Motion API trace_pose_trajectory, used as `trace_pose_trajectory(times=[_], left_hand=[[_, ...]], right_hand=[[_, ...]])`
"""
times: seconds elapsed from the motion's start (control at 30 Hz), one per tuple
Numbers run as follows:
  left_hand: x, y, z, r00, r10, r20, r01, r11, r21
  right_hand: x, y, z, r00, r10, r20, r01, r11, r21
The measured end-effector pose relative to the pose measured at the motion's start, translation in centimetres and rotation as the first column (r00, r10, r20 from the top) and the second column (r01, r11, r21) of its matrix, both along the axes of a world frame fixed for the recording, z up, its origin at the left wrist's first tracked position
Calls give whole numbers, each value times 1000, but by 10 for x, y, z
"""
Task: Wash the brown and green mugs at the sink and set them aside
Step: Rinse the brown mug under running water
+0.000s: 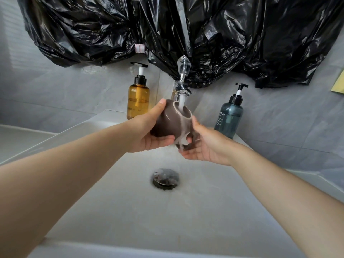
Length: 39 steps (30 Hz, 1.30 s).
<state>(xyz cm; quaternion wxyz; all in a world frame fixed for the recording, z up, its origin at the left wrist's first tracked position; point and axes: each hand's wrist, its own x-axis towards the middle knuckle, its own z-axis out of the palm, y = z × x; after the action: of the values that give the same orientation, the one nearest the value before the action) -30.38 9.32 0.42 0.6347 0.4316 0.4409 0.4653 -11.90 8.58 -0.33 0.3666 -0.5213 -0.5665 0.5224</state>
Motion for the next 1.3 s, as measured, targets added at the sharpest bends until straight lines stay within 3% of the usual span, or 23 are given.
trace_pose_trajectory(times=[0.17, 0.33, 0.57, 0.87, 1.17, 1.3], left_hand=[[1, -2, 1, 998, -32, -47, 32, 999, -2], [1, -5, -3, 963, -70, -260, 89, 994, 61], [-6, 2, -6, 904, -11, -427, 106, 974, 201], [-9, 13, -15, 934, 2, -358, 64, 983, 172], [-11, 8, -12, 979, 50, -197, -56, 998, -24], [-11, 7, -11, 981, 42, -189, -55, 996, -67]], right_hand=[[3, 2, 2, 999, -19, 42, 17, 999, 41], [2, 0, 1, 999, -38, 33, 36, 997, 69], [-4, -6, 7, 991, -118, 69, 108, 984, 145], [-8, -3, 6, 1000, -1, -28, 7, 974, 228], [-6, 0, 8, 998, 22, -52, 0, 921, 389], [-6, 2, 7, 997, 71, 10, -68, 903, 424]])
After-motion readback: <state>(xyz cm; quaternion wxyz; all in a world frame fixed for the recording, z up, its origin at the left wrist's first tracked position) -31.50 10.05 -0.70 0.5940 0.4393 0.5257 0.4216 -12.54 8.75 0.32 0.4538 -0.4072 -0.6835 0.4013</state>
